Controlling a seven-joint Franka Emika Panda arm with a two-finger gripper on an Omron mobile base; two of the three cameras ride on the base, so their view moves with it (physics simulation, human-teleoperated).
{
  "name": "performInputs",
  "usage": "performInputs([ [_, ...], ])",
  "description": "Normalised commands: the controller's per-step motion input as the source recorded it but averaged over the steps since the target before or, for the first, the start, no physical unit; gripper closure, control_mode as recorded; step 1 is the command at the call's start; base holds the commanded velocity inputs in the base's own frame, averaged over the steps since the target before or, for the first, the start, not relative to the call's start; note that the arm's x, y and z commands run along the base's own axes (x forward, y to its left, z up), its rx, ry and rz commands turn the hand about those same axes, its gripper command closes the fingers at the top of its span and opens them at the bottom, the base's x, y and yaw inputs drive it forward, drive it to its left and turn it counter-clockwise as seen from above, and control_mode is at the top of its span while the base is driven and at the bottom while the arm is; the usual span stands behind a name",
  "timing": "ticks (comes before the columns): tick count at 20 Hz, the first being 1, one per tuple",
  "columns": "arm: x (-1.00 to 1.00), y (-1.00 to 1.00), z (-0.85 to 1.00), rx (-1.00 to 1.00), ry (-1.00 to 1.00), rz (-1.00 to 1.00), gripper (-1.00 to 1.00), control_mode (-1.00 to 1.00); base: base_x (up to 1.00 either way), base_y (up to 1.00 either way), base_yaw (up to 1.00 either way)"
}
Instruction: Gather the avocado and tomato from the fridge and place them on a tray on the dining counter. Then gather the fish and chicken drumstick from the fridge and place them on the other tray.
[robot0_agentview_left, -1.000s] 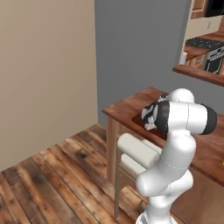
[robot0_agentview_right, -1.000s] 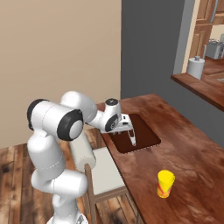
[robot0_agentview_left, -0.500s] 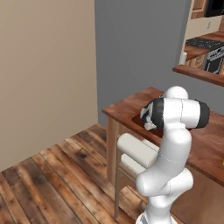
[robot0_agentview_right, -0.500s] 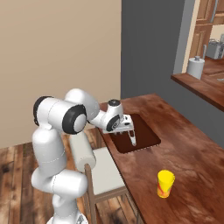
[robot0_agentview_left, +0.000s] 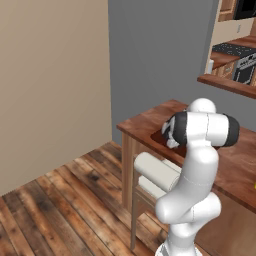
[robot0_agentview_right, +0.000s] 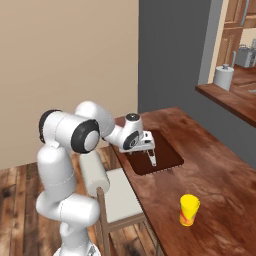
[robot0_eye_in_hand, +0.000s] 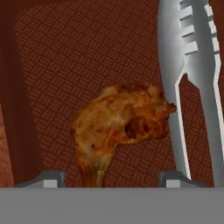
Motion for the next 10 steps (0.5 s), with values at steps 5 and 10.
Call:
performInputs([
  [5, -0.17, 0.0, 0.59, -0.01, 0.0, -0.07, -1.0, -1.0, 0.0, 0.0, 0.0],
  [10, -0.09, 0.09, 1.0, -0.05, 0.0, -0.11, -1.0, -1.0, 0.0, 0.0, 0.0],
])
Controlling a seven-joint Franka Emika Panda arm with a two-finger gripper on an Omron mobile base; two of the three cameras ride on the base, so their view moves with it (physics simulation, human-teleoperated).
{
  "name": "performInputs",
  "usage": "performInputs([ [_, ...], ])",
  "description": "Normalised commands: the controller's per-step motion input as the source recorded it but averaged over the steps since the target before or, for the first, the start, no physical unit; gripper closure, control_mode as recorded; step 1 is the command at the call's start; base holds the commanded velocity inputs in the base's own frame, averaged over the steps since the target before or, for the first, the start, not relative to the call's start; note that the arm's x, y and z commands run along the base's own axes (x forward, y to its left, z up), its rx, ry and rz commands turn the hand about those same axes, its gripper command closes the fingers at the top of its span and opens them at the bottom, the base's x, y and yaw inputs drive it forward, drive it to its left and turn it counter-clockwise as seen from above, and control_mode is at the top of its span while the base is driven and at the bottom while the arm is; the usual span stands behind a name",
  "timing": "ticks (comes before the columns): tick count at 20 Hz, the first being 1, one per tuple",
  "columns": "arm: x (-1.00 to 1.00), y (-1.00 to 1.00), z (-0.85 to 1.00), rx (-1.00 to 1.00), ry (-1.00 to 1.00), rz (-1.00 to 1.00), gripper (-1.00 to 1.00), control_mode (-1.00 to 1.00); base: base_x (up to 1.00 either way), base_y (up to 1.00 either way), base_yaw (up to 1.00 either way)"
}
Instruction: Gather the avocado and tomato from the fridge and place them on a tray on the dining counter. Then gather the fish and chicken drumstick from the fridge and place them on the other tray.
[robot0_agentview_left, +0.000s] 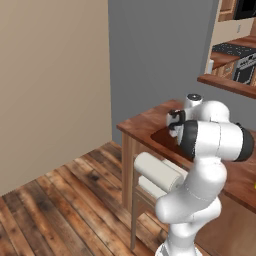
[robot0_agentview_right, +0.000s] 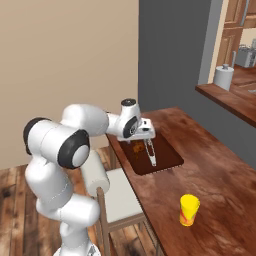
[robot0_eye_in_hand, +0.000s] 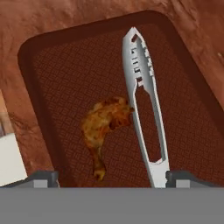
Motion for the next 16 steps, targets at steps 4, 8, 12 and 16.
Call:
performInputs([
  [4, -0.26, 0.04, 0.9, -0.04, -0.12, -0.11, -1.0, -1.0, 0.0, 0.0, 0.0],
  [8, -0.69, 0.29, 0.44, 0.22, -0.2, -0.03, -1.0, -1.0, 0.0, 0.0, 0.0],
  [12, -0.76, 0.17, 0.44, 0.34, -0.1, 0.0, -1.0, -1.0, 0.0, 0.0, 0.0],
  [16, -0.72, 0.21, 0.43, 0.25, -0.08, 0.0, -1.0, -1.0, 0.0, 0.0, 0.0],
])
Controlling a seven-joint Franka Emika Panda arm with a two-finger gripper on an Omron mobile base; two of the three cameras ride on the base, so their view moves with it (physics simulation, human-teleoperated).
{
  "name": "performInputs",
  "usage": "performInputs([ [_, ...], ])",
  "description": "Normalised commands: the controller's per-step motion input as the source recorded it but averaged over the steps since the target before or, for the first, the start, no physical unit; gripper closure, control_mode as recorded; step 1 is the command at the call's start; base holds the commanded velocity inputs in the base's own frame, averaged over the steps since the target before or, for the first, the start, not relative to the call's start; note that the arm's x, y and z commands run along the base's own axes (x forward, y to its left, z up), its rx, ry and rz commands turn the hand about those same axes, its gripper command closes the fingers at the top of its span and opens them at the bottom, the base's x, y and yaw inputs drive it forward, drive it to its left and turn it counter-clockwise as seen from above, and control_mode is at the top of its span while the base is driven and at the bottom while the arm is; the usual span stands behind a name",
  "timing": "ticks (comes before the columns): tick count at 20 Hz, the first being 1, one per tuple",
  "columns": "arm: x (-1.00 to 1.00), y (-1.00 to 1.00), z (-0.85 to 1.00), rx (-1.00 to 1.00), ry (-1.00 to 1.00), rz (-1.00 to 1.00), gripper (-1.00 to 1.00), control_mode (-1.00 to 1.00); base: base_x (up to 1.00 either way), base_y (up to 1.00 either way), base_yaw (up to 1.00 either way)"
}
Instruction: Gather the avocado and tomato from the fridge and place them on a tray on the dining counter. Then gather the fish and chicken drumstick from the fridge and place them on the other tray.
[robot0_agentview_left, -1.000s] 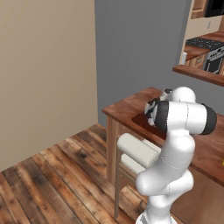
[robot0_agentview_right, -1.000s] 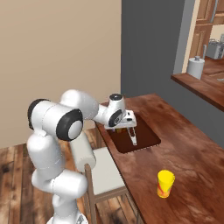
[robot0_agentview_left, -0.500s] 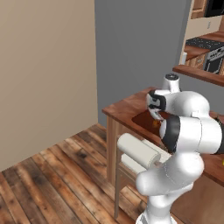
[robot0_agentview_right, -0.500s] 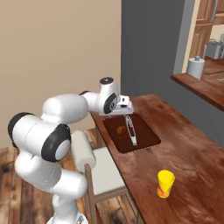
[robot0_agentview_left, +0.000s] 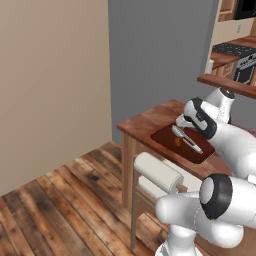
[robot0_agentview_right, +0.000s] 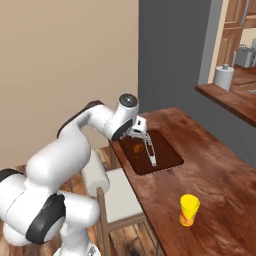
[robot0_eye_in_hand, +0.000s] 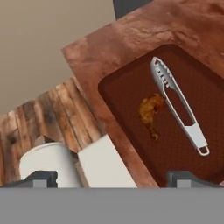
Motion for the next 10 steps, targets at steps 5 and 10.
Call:
performInputs([
  [5, -0.8, 0.29, 0.87, -0.12, -0.23, 0.0, -1.0, -1.0, 0.0, 0.0, 0.0],
  [10, -0.77, 0.32, 0.92, -0.17, -0.24, 0.0, -1.0, -1.0, 0.0, 0.0, 0.0],
])
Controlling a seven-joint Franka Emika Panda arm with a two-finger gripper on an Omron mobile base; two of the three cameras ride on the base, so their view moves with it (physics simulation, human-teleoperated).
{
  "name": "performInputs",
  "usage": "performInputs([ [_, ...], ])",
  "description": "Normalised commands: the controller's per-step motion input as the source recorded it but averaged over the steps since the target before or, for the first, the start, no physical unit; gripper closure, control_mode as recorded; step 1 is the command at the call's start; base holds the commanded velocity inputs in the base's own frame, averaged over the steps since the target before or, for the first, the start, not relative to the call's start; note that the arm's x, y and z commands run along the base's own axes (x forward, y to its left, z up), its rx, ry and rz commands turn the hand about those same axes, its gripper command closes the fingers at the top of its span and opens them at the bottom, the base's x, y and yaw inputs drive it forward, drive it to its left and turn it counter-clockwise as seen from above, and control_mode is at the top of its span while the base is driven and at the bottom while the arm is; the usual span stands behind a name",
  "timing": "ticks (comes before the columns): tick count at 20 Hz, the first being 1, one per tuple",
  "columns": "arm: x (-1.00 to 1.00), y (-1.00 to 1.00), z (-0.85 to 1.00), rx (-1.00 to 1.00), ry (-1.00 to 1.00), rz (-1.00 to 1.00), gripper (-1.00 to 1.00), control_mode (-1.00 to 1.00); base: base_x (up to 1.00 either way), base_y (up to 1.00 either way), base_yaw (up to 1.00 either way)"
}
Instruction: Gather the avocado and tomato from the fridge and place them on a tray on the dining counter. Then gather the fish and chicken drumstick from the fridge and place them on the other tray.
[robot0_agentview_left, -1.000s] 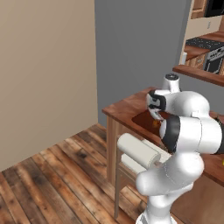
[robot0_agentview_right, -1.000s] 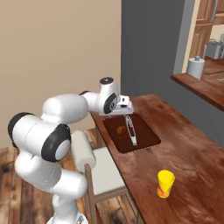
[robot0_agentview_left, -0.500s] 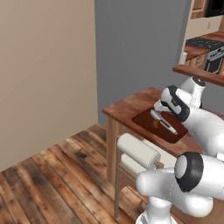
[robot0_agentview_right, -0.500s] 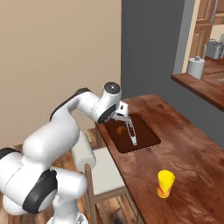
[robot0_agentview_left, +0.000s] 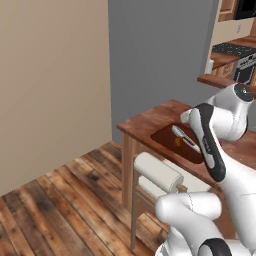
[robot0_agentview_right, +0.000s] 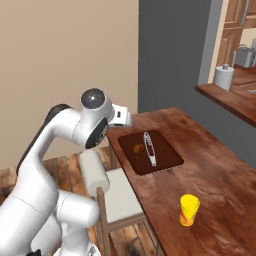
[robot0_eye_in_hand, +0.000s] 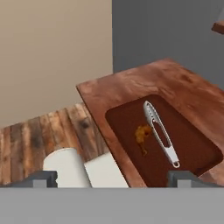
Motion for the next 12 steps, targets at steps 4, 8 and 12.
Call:
performInputs([
  [4, -0.78, 0.25, 0.86, -0.14, -0.3, -0.02, -1.0, -1.0, 0.0, 0.0, 0.0],
  [8, -0.65, 0.22, 0.82, -0.1, -0.17, -0.05, -1.0, -1.0, 0.0, 0.0, 0.0],
  [12, -0.57, 0.29, 0.82, -0.18, -0.06, -0.02, -1.0, -1.0, 0.0, 0.0, 0.0],
])
